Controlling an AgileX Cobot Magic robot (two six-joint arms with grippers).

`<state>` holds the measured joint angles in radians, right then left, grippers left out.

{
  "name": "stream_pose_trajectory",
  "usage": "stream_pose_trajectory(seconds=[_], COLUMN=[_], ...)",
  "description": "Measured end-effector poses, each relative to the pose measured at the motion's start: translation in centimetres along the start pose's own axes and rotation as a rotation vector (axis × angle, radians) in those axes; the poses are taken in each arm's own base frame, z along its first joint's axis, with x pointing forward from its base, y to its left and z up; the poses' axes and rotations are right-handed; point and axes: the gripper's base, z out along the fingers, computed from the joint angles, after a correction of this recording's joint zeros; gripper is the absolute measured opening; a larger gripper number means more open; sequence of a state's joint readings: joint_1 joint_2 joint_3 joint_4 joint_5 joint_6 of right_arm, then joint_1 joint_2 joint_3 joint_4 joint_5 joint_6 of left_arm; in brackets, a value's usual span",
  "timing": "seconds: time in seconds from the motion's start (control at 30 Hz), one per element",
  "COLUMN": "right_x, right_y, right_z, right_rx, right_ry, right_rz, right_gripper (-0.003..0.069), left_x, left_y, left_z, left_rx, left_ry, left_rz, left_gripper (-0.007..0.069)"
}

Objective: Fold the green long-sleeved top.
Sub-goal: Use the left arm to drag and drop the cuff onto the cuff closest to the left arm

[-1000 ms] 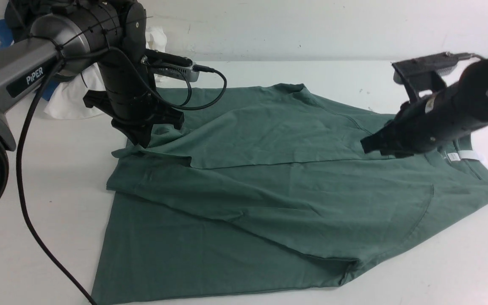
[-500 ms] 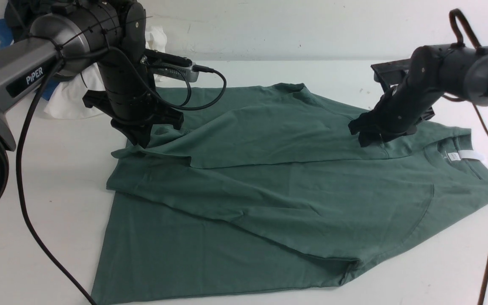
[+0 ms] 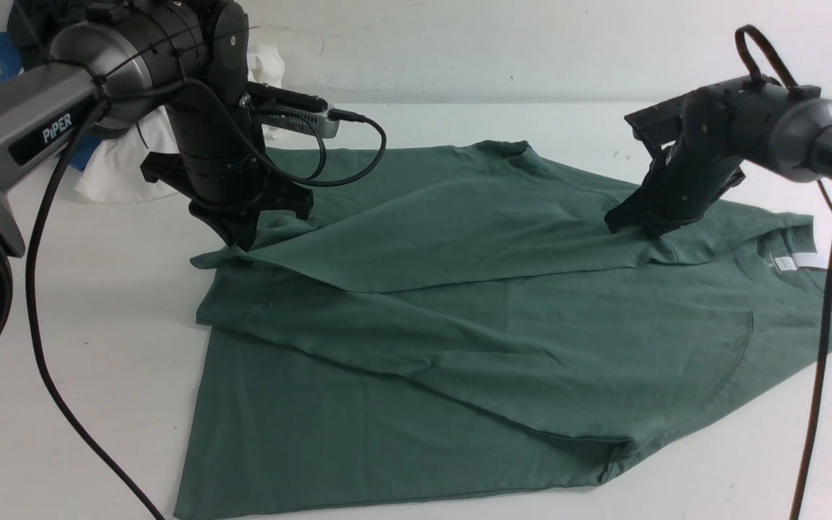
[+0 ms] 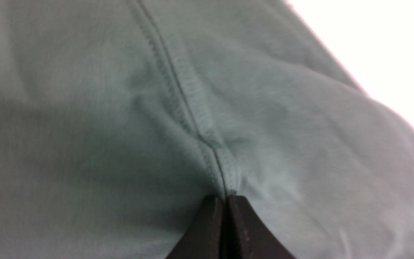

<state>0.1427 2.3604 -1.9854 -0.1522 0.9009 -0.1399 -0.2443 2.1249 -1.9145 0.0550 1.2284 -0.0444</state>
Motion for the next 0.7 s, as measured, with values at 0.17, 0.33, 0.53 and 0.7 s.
stream_pose_trajectory(seconds=[0.17,0.33,0.53,0.7], right_x=[-1.1,-1.3,-1.0,-0.9], right_y=[-2.3,-3.1,-2.9,-3.0], right_z=[-1.5,-2.0,-1.8,-1.8], right_rx=[0.040,0.017,-0.011,-0.014], right_ry=[-0.037,-0.035,-0.015,-0.002], right_rz=[0.029,0.032,-0.010,-0.009], right_gripper=[-0.0003,-0.0003,-0.0003,-0.0001], left_x=[0.1,0.6,1.9,2.1], left_y=[0.1,-0.2,-1.5,-1.9], left_z=[-2.1,-1.6,0.2,0.3], left_rx=[-0.003,0.011,0.013,-0.021], left_ry=[-0.045,-0.023,0.057,0.061], left_rz=[-0.001,-0.002,0.072,0.121], left_gripper=[0.0013,0.0013,0.0071,0.0261])
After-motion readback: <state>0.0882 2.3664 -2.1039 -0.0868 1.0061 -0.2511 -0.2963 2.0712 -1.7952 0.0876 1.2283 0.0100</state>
